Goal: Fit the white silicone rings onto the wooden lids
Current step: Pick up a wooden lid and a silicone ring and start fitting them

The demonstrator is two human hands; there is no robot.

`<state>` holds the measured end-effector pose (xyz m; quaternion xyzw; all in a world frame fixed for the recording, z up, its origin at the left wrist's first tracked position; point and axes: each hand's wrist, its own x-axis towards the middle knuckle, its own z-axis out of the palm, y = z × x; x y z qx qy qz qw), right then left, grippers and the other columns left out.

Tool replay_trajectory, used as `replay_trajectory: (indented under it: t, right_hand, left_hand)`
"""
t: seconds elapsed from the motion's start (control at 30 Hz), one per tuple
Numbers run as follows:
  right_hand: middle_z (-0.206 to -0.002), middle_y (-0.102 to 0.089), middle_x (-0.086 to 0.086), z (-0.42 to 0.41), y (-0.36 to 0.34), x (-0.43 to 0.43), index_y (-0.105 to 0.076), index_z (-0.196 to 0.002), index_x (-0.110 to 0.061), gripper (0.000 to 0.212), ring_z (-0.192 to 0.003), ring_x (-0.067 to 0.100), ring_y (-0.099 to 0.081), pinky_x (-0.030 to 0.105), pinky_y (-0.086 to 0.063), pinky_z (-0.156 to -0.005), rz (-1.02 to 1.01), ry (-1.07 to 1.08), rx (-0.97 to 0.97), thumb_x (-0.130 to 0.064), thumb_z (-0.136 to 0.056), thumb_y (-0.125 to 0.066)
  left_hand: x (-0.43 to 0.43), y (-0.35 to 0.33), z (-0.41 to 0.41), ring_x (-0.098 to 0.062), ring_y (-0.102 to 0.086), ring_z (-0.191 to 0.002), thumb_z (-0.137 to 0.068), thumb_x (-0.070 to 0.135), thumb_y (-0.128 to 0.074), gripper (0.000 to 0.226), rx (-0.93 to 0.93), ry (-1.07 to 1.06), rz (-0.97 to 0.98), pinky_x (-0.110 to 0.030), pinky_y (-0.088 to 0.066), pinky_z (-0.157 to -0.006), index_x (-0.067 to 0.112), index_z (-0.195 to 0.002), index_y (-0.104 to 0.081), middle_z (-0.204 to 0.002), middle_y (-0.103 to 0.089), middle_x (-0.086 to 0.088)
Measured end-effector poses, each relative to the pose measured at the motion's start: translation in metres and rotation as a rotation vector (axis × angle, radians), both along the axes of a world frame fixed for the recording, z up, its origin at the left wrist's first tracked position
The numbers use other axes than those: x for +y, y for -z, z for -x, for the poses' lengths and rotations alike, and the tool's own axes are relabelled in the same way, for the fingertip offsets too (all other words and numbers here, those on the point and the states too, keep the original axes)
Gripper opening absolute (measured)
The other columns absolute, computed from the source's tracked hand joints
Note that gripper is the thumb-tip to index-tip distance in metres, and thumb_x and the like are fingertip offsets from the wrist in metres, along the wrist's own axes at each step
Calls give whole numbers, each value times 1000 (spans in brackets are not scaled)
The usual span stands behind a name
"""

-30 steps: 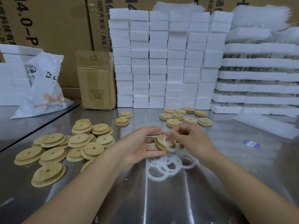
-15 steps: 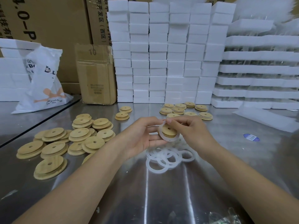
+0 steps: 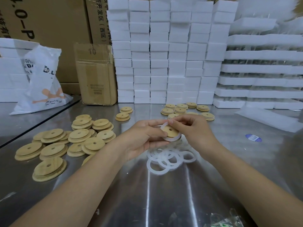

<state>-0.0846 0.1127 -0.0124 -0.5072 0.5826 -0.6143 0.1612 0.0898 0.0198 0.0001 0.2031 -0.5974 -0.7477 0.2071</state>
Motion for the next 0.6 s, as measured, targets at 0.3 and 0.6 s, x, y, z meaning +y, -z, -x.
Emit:
replay_trajectory:
  t: [0.3, 0.6]
  right_hand:
    - [-76, -72, 12, 1, 0, -1, -82, -85, -16, 8, -70, 11, -61, 24, -51, -70, -3, 17, 0, -20, -91, -83]
    - [-78, -72, 2, 1, 1, -2, -74, -83, -8, 14, -63, 0, -60, 11, -44, -59, 0, 22, 34, -15, -91, -83]
  left_hand:
    - [-4, 3, 1, -33, -77, -114, -107, 2, -57, 34, -3, -27, 16, -41, -65, -93, 15, -135, -71, -123, -79, -18]
    - [-6, 8, 2, -31, -79, -110, -102, 5, -69, 27, -1, -35, 131, -44, -68, -86, 19, -124, -77, -119, -80, -14]
